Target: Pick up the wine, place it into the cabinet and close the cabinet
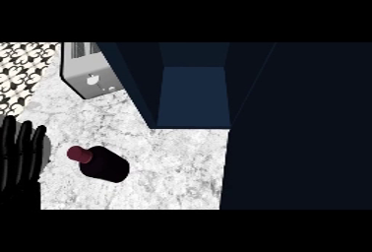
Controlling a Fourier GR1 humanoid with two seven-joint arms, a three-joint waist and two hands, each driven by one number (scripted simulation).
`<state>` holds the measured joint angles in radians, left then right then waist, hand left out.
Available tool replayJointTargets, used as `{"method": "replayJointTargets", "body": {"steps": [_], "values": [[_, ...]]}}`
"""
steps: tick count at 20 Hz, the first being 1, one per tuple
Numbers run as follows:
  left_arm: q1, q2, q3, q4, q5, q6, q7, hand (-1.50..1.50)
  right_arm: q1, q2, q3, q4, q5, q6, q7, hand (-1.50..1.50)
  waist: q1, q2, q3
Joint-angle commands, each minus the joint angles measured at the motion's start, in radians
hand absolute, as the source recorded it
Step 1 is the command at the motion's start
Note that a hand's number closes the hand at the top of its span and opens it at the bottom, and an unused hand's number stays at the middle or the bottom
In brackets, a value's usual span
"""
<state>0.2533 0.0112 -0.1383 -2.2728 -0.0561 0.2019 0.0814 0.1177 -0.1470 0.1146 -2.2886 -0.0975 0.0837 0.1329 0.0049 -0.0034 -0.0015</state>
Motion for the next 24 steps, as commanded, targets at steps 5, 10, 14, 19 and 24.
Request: {"method": "replayJointTargets", "body": {"steps": [5,10,14,19,24], "values": [[0.069,-0.011,-0.228,-0.192,-0.17,0.16,0.181,-1.5,-0.06,-0.042,0.001,-0.241,-0.084,-0.024,0.302,-1.5,-0.002,0.001,0.002],[-0.035,-0.011,-0.273,-0.229,-0.264,0.23,0.324,-1.5,-0.144,-0.024,0.03,-0.322,-0.059,-0.095,0.44,-1.5,-0.006,0.0,0.002],[-0.011,-0.008,-0.351,-0.239,-0.329,0.267,0.354,-1.5,-0.183,-0.013,0.073,-0.299,-0.018,-0.107,0.472,-1.5,-0.001,-0.002,0.002],[-0.158,-0.011,-0.321,-0.178,-0.37,0.308,0.479,-1.5,-0.309,-0.045,-0.023,-0.293,-0.079,-0.135,0.6,-1.5,-0.006,0.0,0.002],[-0.196,-0.002,-0.294,-0.15,-0.371,0.313,0.51,-1.5,-0.397,-0.06,-0.075,-0.297,-0.102,-0.155,0.673,-1.5,-0.007,0.0,0.002]]}}
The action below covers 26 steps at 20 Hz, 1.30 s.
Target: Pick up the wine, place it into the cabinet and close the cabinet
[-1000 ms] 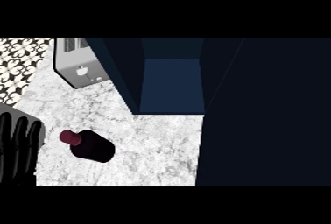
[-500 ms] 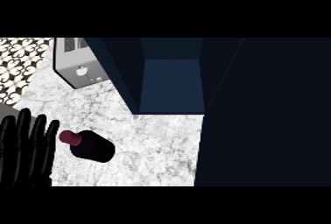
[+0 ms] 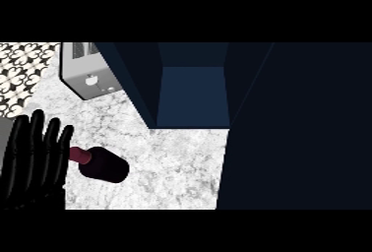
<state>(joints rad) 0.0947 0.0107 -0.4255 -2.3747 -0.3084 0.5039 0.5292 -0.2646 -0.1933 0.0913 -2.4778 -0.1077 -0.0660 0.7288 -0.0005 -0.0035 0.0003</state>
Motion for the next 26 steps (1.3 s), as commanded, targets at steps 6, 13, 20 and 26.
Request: {"method": "replayJointTargets", "body": {"steps": [6,13,20,26], "values": [[-0.003,0.022,0.056,-0.071,-0.052,0.012,0.069,-1.5,-0.132,-0.014,-0.03,-0.11,-0.041,-0.065,0.197,-1.5,0.002,0.0,-0.001],[-0.035,-0.007,0.113,0.074,-0.066,0.058,-0.039,-1.5,-0.193,-0.04,-0.067,-0.158,-0.058,-0.073,0.299,-1.5,-0.005,0.0,-0.001],[0.051,0.037,0.205,0.133,0.099,0.005,-0.179,-1.5,-0.189,-0.015,-0.042,-0.137,-0.018,-0.072,0.266,-1.5,0.0,0.001,-0.002],[0.142,0.017,0.197,0.189,0.135,-0.001,-0.264,-1.5,-0.24,-0.034,-0.086,-0.113,-0.052,-0.066,0.304,-1.5,0.001,0.0,-0.001]]}}
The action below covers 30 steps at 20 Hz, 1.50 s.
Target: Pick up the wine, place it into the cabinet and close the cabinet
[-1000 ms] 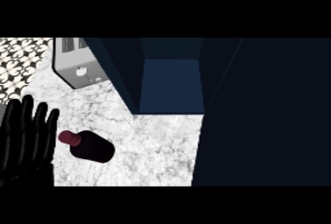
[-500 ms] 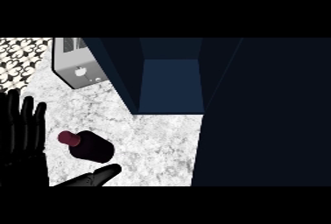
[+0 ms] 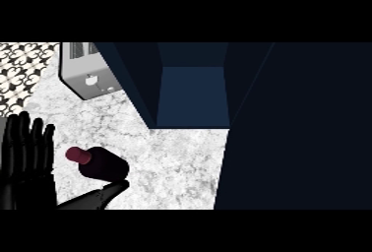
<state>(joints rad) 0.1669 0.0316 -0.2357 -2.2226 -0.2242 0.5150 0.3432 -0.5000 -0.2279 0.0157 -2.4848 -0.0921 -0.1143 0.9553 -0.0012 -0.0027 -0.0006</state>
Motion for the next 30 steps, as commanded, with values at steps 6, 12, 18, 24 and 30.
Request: {"method": "replayJointTargets", "body": {"steps": [6,12,18,24,30], "values": [[0.07,-0.023,0.062,0.158,0.105,-0.013,-0.167,-1.5,-0.127,-0.016,0.018,-0.103,-0.033,-0.055,0.175,-1.5,-0.002,-0.002,-0.001],[0.126,-0.017,0.13,0.334,0.251,-0.08,-0.406,-1.5,-0.133,-0.005,0.017,-0.104,-0.035,-0.066,0.18,-1.5,-0.001,-0.002,-0.001],[0.158,-0.031,0.14,0.444,0.315,-0.123,-0.551,-1.5,-0.039,-0.041,-0.093,-0.141,-0.155,0.002,0.133,-1.5,-0.004,-0.001,0.0],[0.176,-0.018,0.192,0.569,0.368,-0.19,-0.655,-1.5,-0.072,-0.019,-0.024,-0.141,-0.067,-0.049,0.171,-1.5,-0.002,-0.001,0.0],[0.092,-0.031,0.224,0.777,0.428,-0.214,-0.775,-1.5,-0.097,-0.022,-0.03,-0.114,-0.077,-0.042,0.143,-1.5,-0.004,0.0,0.0]]}}
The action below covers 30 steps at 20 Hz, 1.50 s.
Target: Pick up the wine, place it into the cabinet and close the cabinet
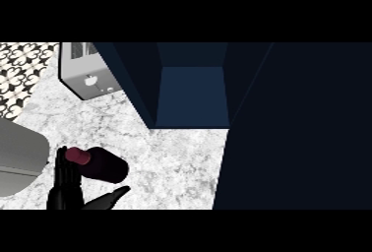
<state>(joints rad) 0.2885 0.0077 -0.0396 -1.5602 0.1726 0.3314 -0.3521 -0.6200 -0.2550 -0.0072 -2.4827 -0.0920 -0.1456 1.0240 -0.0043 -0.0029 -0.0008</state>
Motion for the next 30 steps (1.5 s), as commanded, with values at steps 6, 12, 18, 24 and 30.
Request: {"method": "replayJointTargets", "body": {"steps": [6,12,18,24,30], "values": [[-0.021,-0.002,0.066,0.178,0.075,-0.09,-0.106,-1.5,0.035,0.006,0.01,-0.099,-0.06,-0.011,0.062,-1.5,0.003,0.001,0.0],[-0.091,-0.007,0.108,0.367,0.151,-0.18,-0.243,-1.5,0.022,0.001,0.009,-0.137,-0.062,-0.027,0.099,-1.5,-0.003,0.0,0.0],[-0.176,0.035,0.158,0.461,0.157,-0.22,-0.229,-1.5,-0.043,-0.01,0.011,-0.151,-0.044,-0.073,0.187,-1.5,-0.007,-0.002,0.0],[-0.263,0.049,0.174,0.611,0.148,-0.245,-0.302,-1.5,-0.028,-0.026,-0.038,-0.111,-0.093,-0.04,0.138,-1.5,-0.005,0.0,0.0],[-0.313,0.026,0.172,0.629,0.208,-0.309,-0.321,1.5,0.003,-0.005,0.005,-0.08,-0.07,-0.034,0.084,-1.5,0.0,0.001,0.0]]}}
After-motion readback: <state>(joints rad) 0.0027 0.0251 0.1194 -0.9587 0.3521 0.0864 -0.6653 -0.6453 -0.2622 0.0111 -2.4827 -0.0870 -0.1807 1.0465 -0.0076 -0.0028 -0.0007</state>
